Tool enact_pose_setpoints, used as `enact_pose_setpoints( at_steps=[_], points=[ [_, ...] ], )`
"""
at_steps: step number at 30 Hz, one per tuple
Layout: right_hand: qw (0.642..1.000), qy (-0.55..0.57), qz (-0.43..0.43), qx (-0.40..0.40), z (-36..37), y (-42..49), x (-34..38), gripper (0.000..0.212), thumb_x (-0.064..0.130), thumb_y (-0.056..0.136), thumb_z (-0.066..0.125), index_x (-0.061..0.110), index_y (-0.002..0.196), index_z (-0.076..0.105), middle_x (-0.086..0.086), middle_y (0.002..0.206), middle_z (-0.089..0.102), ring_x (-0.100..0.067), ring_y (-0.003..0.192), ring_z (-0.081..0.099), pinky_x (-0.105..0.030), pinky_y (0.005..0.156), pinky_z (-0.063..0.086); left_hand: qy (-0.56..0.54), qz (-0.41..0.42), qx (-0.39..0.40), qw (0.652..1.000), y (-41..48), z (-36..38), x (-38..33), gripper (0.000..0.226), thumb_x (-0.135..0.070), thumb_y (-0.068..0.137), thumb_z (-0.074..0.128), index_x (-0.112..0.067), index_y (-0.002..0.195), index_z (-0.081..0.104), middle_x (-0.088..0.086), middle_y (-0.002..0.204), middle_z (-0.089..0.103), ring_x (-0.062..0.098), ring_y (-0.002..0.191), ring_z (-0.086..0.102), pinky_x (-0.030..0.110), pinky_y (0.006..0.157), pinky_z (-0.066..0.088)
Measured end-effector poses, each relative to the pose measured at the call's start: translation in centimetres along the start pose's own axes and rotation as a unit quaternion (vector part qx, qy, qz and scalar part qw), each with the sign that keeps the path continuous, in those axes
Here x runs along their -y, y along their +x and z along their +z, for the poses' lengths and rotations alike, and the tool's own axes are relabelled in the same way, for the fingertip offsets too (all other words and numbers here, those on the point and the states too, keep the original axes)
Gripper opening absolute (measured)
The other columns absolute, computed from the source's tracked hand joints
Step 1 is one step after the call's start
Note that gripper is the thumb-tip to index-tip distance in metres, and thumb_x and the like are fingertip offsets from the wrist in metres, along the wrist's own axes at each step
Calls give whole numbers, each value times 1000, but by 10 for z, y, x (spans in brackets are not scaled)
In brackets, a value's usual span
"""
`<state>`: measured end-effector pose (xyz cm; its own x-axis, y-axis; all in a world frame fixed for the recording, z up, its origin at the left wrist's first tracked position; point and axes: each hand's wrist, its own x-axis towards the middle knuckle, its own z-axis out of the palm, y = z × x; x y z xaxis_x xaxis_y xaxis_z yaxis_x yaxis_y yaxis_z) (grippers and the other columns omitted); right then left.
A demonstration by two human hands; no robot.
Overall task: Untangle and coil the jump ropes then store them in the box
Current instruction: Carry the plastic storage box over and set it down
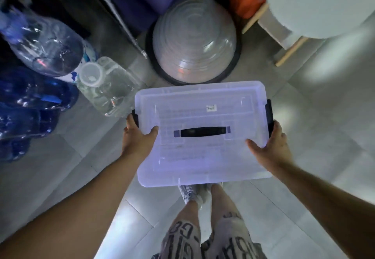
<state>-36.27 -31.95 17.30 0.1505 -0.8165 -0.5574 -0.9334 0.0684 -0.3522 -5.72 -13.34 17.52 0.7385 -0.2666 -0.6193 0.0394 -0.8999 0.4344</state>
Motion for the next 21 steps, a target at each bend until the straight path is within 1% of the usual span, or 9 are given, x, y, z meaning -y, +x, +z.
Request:
enact_pose_setpoints(
  at_steps=[4,6,7,9,10,13,15,17,21],
  points=[
    [997,46,55,-35,-46,-18,-50,86,50,76,78,21,142,30,-11,130,51,-33,114,52,-48,92,50,37,70,55,995,-17,27,-68,85,-52,79,68,-37,148,20,4,147,45,33,125,53,48,95,51],
    [992,77,89,-51,-74,-19,-76,89,52,77,76,22,145,26,-12,132,48,-35,116,52,-50,96,49,48,98,81,991,-29,49,-107,88,-60,73,66,-37,146,23,3,144,47,32,117,59,48,95,53],
    [989,91,102,-63,-89,-19,-88,88,52,77,76,23,144,26,-12,132,47,-36,116,53,-50,96,49,55,116,87,988,-36,63,-127,88,-59,73,67,-36,147,23,4,144,47,31,116,59,44,95,53],
    [983,111,121,-86,-118,-13,-115,87,52,77,75,23,143,27,-13,130,47,-36,115,53,-49,95,50,71,155,96,981,-51,94,-166,86,-47,83,70,-30,151,21,5,146,44,29,121,56,33,92,46],
    [979,117,133,-96,-134,-9,-129,88,53,77,75,23,144,27,-13,131,48,-37,115,53,-50,95,50,83,168,106,976,-59,111,-187,85,-43,86,70,-28,152,19,6,146,44,29,121,55,32,88,45],
    [967,148,156,-134,-181,6,-176,90,59,71,71,22,142,29,-13,128,52,-37,115,54,-53,94,52,113,181,156,964,-85,166,-250,80,-47,86,68,-33,147,18,9,137,48,33,107,62,36,79,52],
    [959,167,171,-153,-213,19,-210,86,56,71,72,22,139,32,-12,126,53,-36,115,54,-53,94,52,112,203,183,955,-104,202,-291,74,-51,81,69,-38,139,24,6,130,54,33,100,65,44,82,58],
    [952,175,189,-168,-244,35,-244,82,54,71,72,24,137,33,-11,125,53,-35,115,54,-52,94,52,108,222,201,948,-119,240,-330,78,-54,76,69,-37,138,27,2,128,58,31,102,66,49,88,58],
    [944,187,207,-177,-305,80,-294,89,57,71,70,21,142,31,-12,127,52,-35,115,54,-53,93,52,117,227,218,942,-146,309,-409,83,-60,70,66,-38,139,28,0,131,56,27,103,65,48,90,57]
  ],
)
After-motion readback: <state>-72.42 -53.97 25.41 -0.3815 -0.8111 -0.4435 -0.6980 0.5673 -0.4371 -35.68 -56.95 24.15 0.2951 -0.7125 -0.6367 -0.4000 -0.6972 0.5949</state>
